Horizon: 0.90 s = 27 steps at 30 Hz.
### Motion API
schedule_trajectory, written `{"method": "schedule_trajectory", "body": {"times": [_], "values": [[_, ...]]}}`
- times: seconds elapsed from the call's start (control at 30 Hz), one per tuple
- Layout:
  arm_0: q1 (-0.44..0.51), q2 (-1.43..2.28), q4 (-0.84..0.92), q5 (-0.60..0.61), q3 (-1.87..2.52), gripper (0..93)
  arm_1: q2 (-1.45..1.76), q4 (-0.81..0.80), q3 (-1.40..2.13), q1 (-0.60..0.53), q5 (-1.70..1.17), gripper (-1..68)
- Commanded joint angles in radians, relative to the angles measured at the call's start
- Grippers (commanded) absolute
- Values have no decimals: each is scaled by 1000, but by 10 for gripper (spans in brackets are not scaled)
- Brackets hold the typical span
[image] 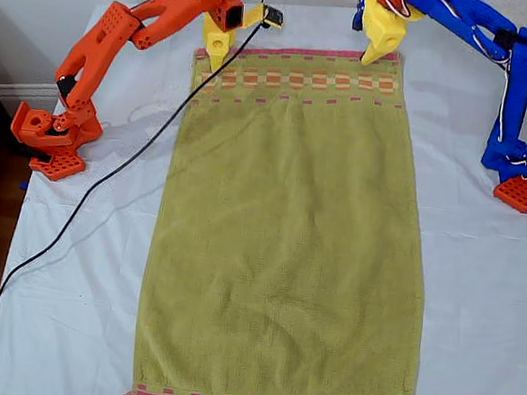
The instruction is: Fold the towel.
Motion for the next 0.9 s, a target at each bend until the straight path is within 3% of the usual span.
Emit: {"method": "schedule_trajectory", "body": {"times": [0.0, 0.23, 0.33, 0.43, 0.63, 0.87], "values": [[-37, 210, 15, 2, 63, 531, 103, 3, -46, -9, 0, 389], [-54, 236, -34, 61, 140, 561, 12, 3, -152, -43, 6, 392], [-46, 235, -86, 57, 195, 637, 0, 3, -158, -48, 5, 393], [-41, 288, -176, 61, 313, 570, 0, 3, -156, -51, -8, 395], [-64, 561, -538, 87, 752, 587, 11, 3, -146, -49, -20, 398], [-49, 509, -517, 129, 712, 555, -11, 3, -158, -52, -18, 398]]}}
